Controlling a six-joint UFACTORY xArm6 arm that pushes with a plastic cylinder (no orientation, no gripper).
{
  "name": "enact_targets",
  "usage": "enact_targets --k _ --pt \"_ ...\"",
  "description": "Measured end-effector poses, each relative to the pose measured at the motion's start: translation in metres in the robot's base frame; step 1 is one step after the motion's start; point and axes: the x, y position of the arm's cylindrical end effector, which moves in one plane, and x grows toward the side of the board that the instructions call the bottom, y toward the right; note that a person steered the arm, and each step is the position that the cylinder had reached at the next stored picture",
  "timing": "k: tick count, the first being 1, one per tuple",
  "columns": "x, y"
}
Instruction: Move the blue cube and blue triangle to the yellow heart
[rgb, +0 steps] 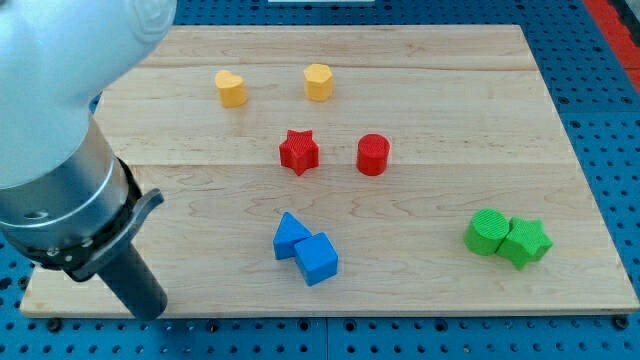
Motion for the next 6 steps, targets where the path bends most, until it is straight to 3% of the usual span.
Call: enact_targets --k 6 --pt "0.000 0.133"
